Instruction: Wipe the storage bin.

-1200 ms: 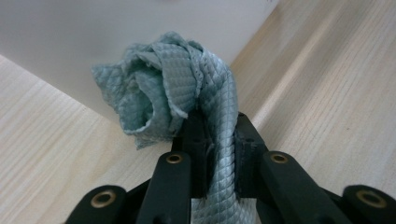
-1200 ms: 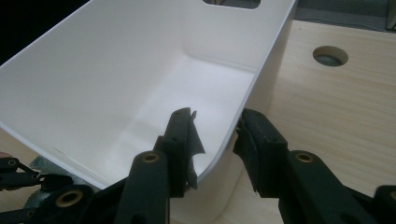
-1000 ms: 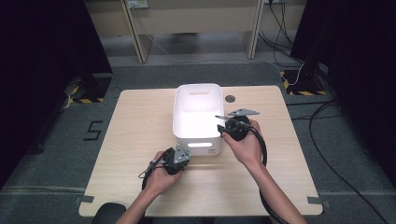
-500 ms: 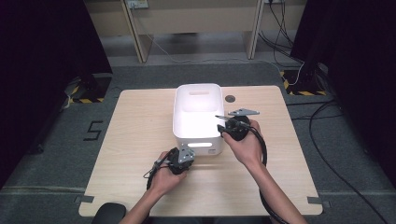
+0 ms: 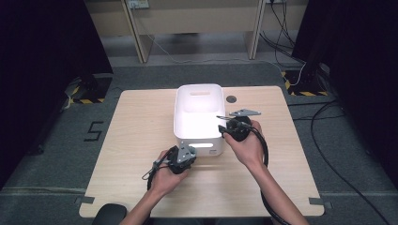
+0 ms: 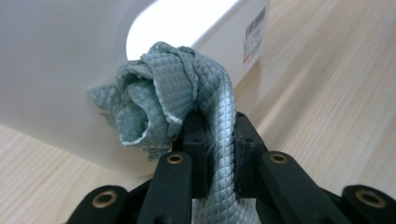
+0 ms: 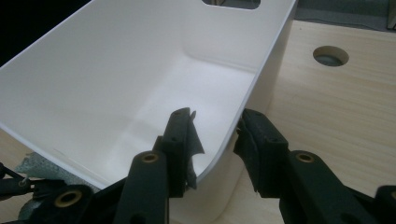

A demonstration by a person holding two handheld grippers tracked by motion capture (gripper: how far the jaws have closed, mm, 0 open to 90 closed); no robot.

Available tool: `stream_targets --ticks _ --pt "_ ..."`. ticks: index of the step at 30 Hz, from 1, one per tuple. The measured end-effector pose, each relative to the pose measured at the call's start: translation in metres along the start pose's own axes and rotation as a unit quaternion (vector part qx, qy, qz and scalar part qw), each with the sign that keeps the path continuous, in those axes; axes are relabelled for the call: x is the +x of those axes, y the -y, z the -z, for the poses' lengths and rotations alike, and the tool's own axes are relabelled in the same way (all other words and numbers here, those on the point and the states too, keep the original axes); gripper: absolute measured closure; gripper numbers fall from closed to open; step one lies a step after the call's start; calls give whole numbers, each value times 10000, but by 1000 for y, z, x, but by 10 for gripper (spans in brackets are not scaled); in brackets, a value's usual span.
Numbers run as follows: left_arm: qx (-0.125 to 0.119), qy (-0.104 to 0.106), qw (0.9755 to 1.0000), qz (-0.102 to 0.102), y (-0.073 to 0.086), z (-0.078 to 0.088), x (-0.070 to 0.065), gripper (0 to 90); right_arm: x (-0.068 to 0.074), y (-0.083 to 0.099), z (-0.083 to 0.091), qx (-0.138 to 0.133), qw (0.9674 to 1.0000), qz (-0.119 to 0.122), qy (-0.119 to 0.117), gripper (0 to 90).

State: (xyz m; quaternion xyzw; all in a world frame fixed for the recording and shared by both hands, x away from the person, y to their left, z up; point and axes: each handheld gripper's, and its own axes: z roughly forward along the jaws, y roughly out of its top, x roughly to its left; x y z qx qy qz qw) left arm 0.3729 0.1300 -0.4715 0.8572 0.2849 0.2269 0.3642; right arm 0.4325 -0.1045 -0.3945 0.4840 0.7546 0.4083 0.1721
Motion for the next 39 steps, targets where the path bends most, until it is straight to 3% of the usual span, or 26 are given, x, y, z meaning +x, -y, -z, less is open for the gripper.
stream_targets --ticks 19,39 --pt "-352 -88 9993 12 -23 23 1 788 0 0 0 0 10000 2 6 644" --pt "-288 25 9996 -79 -36 17 -5 787 0 0 0 1 10000 6 17 644"
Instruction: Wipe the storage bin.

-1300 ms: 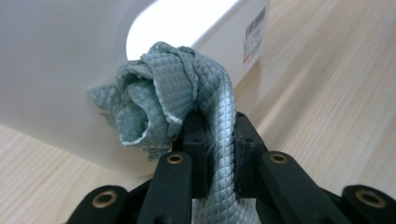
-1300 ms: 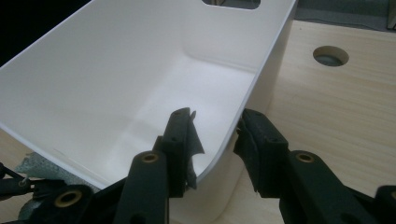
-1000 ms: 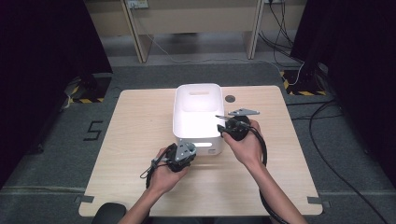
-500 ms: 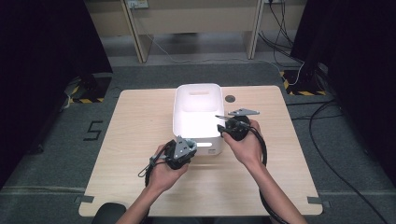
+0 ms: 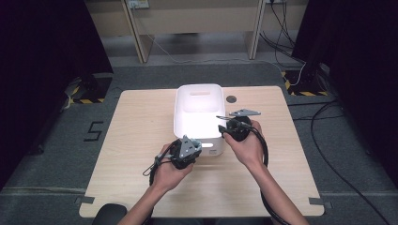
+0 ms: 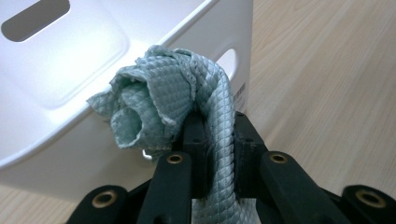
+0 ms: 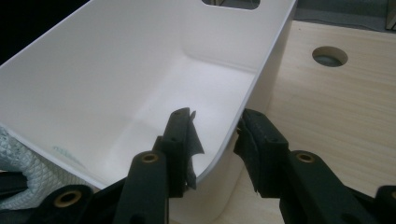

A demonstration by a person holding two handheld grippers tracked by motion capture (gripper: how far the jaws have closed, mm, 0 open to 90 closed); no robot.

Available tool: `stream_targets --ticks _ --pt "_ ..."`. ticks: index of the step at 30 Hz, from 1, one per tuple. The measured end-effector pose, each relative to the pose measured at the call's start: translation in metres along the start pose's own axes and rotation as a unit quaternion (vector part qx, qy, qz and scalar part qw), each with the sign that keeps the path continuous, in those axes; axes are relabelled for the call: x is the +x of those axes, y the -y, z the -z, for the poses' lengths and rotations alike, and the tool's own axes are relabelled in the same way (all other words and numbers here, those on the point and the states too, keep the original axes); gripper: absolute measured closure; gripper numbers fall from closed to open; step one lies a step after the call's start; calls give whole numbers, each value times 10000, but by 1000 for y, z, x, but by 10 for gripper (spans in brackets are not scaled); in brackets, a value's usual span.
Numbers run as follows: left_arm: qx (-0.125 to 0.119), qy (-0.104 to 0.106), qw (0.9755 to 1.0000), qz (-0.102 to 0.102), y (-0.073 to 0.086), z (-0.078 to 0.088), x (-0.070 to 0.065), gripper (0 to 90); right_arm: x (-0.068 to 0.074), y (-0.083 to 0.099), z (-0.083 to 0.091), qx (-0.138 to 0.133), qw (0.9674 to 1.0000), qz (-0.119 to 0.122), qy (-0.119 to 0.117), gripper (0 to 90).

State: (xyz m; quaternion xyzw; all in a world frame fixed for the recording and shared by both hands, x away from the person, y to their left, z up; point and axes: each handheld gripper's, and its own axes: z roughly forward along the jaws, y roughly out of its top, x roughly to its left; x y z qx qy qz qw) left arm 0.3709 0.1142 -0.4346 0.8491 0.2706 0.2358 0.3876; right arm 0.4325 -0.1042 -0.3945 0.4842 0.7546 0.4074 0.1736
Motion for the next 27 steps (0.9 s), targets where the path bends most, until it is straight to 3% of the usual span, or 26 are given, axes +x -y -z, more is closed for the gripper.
stream_targets --ticks 27 --pt "184 32 9998 9 1 -12 -2 785 0 0 0 -12 10000 17 8 643"
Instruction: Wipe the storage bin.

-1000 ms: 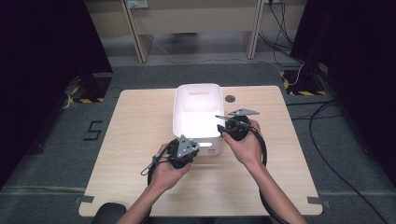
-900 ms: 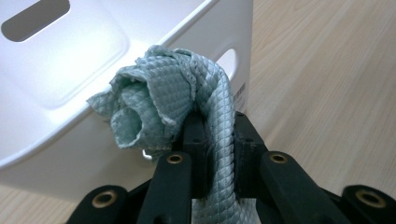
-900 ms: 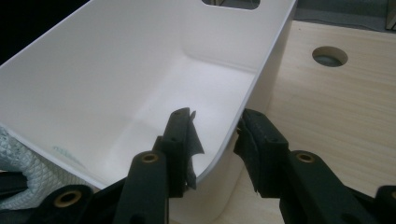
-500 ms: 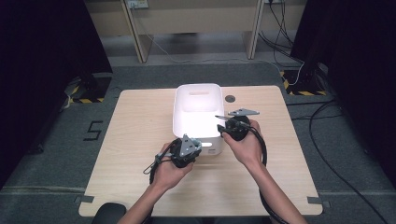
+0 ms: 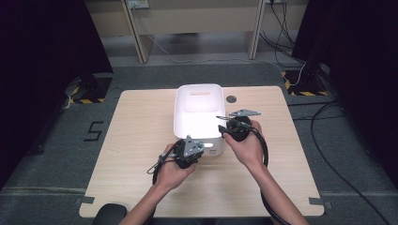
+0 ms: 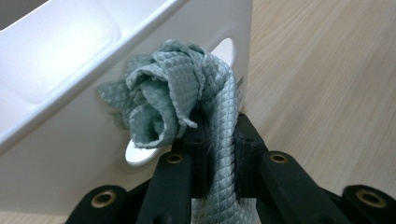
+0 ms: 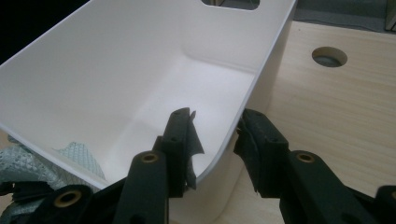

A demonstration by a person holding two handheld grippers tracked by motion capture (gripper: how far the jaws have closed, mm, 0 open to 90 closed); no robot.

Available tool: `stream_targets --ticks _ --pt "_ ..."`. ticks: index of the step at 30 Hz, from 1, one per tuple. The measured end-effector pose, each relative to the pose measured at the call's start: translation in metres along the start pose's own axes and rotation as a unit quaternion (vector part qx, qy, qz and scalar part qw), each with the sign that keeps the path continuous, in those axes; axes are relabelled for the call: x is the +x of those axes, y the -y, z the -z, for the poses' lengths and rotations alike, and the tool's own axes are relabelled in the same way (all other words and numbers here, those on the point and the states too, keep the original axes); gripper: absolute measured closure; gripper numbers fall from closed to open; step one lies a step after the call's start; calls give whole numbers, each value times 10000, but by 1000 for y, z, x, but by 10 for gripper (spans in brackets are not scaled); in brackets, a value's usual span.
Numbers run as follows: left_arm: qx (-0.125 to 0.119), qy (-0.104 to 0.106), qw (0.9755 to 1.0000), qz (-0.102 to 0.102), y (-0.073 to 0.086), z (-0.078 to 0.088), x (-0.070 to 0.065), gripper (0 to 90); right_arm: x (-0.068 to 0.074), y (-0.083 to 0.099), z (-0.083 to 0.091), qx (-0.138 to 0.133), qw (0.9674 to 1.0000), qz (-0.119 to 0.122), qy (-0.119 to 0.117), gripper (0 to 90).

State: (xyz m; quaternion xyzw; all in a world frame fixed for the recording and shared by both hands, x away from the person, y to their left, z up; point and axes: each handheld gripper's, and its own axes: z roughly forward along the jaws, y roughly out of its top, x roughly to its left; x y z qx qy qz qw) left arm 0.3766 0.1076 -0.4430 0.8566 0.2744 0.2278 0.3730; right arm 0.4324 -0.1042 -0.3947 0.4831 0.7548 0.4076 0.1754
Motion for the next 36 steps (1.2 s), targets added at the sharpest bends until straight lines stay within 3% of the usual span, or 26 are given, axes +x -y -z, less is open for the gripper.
stream_targets --ticks 21,27,36 --pt "84 35 9999 -58 0 1 -5 786 0 0 0 -15 10000 34 7 650" --pt "48 32 9999 -86 -1 7 -11 786 1 0 0 2 10000 20 -5 651" --pt "146 12 9999 -37 2 -4 -12 787 2 1 -1 -19 10000 21 16 650"
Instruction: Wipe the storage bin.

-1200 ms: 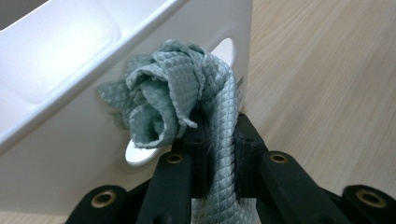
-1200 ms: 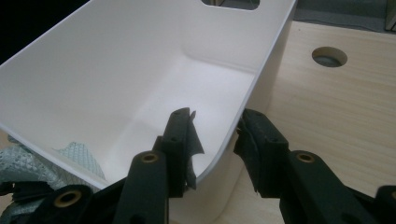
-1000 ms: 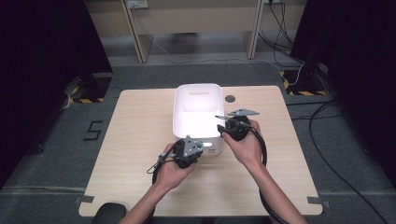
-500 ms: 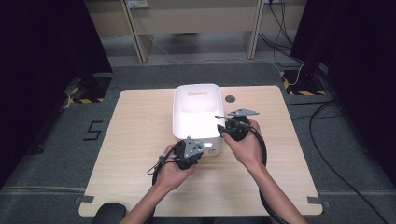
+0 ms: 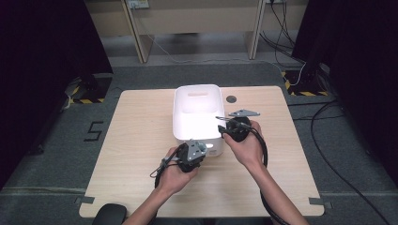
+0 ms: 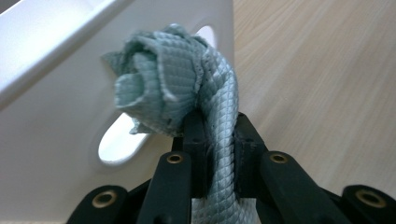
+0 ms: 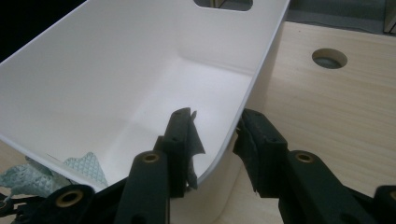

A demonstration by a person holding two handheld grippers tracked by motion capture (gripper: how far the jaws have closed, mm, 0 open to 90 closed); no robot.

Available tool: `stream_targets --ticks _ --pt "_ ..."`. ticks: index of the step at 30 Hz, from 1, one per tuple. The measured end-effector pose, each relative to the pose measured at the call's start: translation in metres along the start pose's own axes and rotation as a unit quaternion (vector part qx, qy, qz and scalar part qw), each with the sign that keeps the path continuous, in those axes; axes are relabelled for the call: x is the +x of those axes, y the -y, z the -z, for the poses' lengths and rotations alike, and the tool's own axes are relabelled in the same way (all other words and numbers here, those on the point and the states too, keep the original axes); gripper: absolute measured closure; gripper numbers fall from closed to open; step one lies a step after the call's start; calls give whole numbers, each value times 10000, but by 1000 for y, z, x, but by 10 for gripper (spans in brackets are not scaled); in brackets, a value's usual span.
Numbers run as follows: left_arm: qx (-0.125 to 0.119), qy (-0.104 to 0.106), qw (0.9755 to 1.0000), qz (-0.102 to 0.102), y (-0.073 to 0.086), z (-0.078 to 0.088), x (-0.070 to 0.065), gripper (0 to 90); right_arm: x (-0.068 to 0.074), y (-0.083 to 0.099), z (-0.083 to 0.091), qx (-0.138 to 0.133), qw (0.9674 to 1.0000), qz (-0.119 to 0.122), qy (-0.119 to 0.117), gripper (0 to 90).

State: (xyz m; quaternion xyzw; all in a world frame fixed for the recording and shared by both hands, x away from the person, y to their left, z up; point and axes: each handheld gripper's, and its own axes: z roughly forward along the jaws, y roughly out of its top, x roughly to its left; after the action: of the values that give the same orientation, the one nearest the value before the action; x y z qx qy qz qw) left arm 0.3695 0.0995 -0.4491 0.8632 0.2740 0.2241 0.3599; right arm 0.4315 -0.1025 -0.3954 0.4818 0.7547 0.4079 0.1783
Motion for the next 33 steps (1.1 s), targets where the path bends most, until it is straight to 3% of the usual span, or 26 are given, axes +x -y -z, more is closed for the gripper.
stream_targets --ticks 12,15,33 --pt "55 -57 10000 -50 6 -10 -1 788 0 0 0 -9 10000 -4 -8 649" --pt "125 -82 9998 -152 7 -12 -3 788 0 0 0 -3 10000 3 -3 649" --pt "454 -85 9988 -187 23 -30 -6 789 1 0 0 -13 10000 10 18 649"
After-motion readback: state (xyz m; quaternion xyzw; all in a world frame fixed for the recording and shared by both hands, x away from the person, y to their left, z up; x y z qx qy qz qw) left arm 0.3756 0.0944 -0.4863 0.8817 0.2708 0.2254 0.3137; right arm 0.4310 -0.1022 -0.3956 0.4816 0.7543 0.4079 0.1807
